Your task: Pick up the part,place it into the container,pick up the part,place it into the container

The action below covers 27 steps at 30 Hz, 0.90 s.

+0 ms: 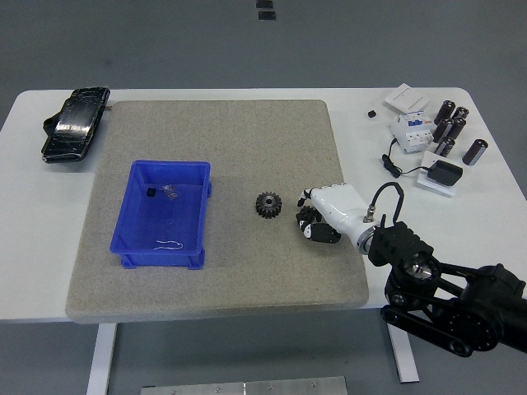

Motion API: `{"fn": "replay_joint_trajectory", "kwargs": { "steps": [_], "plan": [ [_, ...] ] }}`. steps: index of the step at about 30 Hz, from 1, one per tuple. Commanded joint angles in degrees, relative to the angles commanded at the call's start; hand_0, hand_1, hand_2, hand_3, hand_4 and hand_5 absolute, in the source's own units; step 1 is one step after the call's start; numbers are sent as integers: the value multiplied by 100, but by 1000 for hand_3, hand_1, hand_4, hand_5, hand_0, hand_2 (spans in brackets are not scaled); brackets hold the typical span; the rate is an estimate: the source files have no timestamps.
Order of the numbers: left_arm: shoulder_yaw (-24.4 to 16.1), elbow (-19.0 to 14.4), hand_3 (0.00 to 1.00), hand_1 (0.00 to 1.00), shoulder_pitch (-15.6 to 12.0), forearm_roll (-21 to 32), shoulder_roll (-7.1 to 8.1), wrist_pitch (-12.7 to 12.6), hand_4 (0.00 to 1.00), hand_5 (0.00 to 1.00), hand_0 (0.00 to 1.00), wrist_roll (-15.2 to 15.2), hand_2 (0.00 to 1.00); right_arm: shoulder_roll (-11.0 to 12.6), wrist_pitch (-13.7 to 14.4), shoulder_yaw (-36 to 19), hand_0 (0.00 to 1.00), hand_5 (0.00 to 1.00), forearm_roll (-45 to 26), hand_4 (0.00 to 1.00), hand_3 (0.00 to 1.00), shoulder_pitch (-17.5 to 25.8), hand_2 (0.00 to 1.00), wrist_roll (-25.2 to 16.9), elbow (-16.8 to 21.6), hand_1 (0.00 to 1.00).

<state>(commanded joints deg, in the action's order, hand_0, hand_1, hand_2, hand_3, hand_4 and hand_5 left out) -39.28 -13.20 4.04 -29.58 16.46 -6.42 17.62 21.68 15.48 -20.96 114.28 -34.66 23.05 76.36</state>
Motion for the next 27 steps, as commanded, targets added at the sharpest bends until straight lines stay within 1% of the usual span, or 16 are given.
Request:
{"fn": "replay_joint_trajectory", "kwargs": {
  "steps": [6,11,12,13,18,19,27],
  "plan": [
    [9,1,586,635,12,23,3,-9,653,255,681,-13,609,-135,84,22,247,176,139,311,665,-264,362,27,316,453],
    [-17,-5,585,635,13,0,3,-19,652,257,681,-2,608,-351,120,97,246,175,114,314,666,-505,363,24,394,454],
    [-24,-6,585,635,13,-9,5,-21,652,257,681,2,608,-422,127,110,246,175,102,314,666,-560,363,23,394,454],
    [-30,-7,586,636,14,-16,6,-22,652,258,681,5,609,-485,132,117,246,176,91,309,588,-603,362,22,387,454],
    [-45,-9,586,636,20,-37,13,-26,652,258,681,13,609,-831,149,143,246,176,29,309,588,-781,362,14,257,454],
    [-49,-10,587,636,22,-43,14,-27,654,261,681,16,609,-918,149,151,246,177,12,300,534,-811,365,14,210,456],
    [-73,-17,587,636,13,-68,22,-35,657,270,681,35,610,-1534,161,310,247,178,-112,301,530,-939,368,25,-33,457]
  ]
}}
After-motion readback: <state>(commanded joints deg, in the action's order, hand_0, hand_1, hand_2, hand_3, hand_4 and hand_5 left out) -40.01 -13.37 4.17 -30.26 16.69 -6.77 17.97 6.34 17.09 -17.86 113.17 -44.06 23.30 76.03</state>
